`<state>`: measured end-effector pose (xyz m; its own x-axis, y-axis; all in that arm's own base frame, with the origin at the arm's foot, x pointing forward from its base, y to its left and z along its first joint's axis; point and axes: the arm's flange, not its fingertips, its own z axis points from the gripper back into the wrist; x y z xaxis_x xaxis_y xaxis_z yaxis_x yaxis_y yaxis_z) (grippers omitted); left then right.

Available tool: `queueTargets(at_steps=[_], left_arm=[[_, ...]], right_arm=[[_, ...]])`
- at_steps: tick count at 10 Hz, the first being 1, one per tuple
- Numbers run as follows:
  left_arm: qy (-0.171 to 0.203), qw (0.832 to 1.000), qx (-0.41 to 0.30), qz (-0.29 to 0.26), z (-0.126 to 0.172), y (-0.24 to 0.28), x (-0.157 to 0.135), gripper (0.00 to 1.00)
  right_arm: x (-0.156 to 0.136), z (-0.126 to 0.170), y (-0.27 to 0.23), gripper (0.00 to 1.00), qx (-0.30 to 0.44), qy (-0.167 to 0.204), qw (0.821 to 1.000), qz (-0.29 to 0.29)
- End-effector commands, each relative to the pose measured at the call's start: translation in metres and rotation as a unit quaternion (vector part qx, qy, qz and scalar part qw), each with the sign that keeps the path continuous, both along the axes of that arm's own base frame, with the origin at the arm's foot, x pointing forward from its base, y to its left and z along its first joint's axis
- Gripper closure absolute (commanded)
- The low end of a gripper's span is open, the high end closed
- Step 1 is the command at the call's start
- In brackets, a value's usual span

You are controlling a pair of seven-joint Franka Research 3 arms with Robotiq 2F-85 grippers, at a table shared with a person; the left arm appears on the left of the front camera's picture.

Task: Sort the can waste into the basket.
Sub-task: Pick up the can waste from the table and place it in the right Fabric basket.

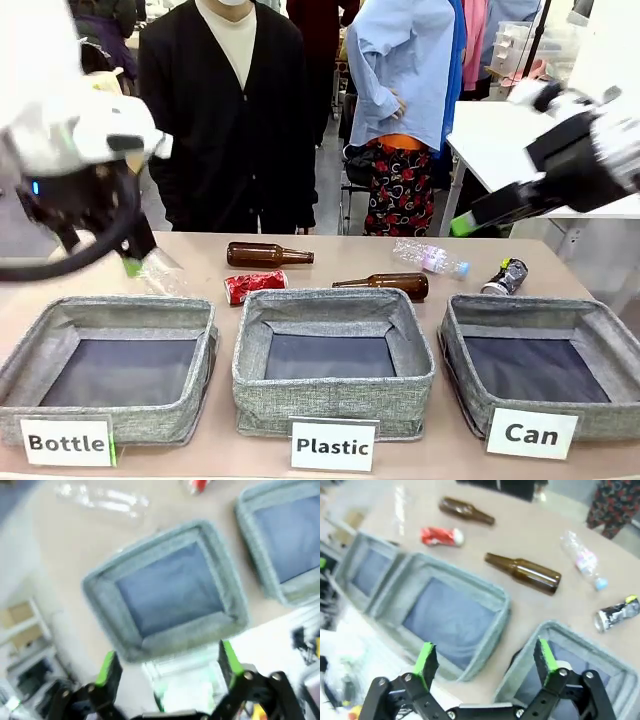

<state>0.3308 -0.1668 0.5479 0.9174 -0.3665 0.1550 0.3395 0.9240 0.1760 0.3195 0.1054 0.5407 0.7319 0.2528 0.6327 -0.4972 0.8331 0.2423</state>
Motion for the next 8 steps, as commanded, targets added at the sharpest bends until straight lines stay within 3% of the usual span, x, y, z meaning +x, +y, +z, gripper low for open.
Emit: queueTargets(at_steps=[1, 2, 3, 4, 8], left_arm=[[0.12, 0.989, 0.01, 0.082, 0.084, -0.027, 0.057, 0.0], [0.0, 1.0, 0.0, 0.0, 0.0, 0.0, 0.0, 0.0], [0.0, 1.0, 0.0, 0.0, 0.0, 0.0, 0.0, 0.0], [0.0, 1.0, 0.0, 0.0, 0.0, 0.0, 0.0, 0.0], [0.0, 1.0, 0.0, 0.0, 0.0, 0.0, 0.0, 0.0]], right_arm=[[-0.099, -0.081, -0.056, 0.0, 0.07, -0.009, 0.997, -0.022], [-0.104, -0.101, -0.074, 0.0, 0.101, 0.002, 0.994, -0.05], [-0.104, -0.118, -0.086, 0.0, 0.133, 0.036, 0.985, -0.103], [-0.016, 0.026, -0.042, 0.0, 0.071, 0.001, 0.997, -0.027], [-0.016, 0.026, -0.042, 0.0, 0.071, 0.001, 0.997, -0.027]])
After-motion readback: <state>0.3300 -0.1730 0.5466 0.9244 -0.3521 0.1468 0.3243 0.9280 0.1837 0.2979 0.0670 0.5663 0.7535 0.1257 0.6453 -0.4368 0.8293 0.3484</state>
